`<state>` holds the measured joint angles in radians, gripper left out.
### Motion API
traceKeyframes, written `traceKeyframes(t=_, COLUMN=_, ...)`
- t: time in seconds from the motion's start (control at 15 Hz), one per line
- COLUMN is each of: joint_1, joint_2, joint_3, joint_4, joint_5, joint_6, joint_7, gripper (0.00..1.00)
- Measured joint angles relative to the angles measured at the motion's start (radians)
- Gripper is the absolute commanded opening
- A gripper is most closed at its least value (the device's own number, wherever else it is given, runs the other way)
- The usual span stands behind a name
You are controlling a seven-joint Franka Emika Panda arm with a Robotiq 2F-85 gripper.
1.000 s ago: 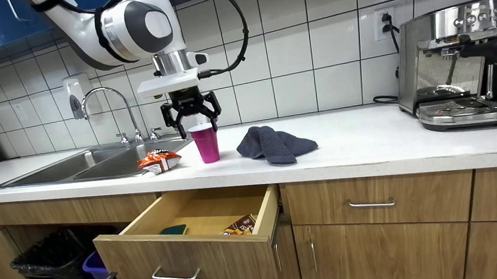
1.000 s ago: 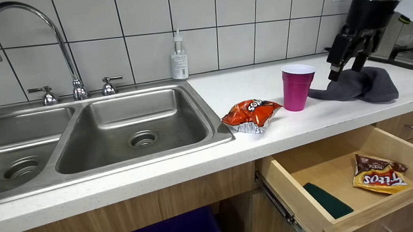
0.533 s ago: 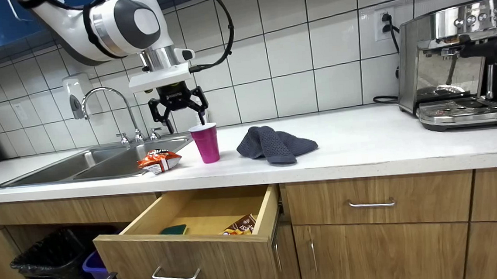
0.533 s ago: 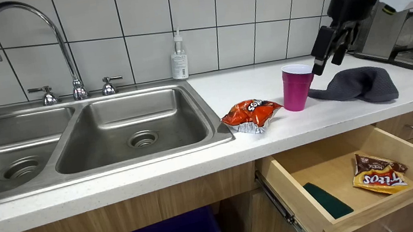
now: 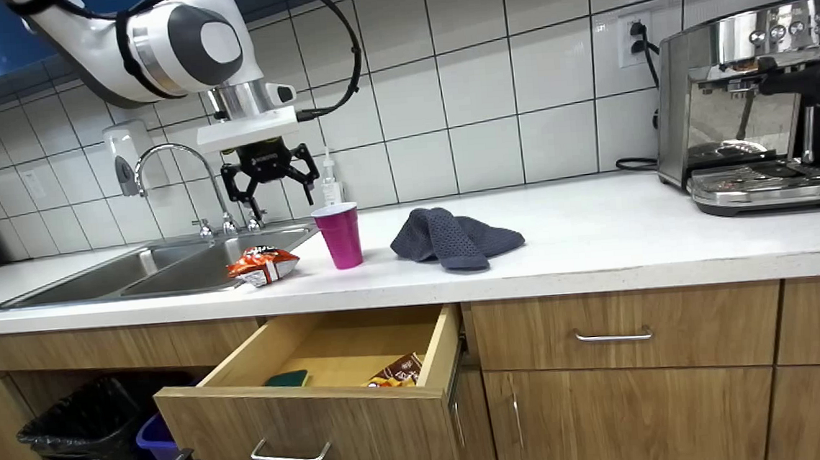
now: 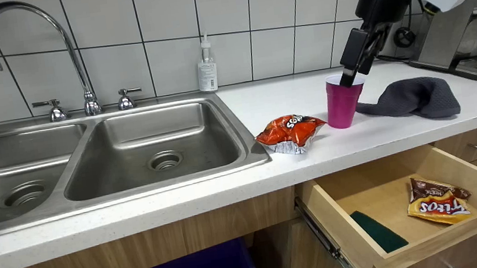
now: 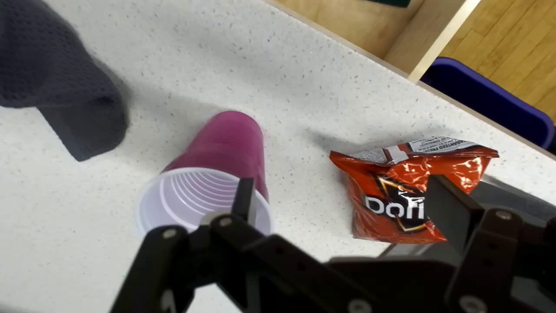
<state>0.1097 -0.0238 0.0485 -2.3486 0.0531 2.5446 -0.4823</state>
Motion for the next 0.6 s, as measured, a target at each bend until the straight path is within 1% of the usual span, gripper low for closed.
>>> traceKeyframes(t=0.6, joint_1=0.024, joint_2=0.063, joint_3=0.054, joint_4=0.031, joint_5=0.028, joint_6=0.013, joint_7=-0.227, gripper=1.00)
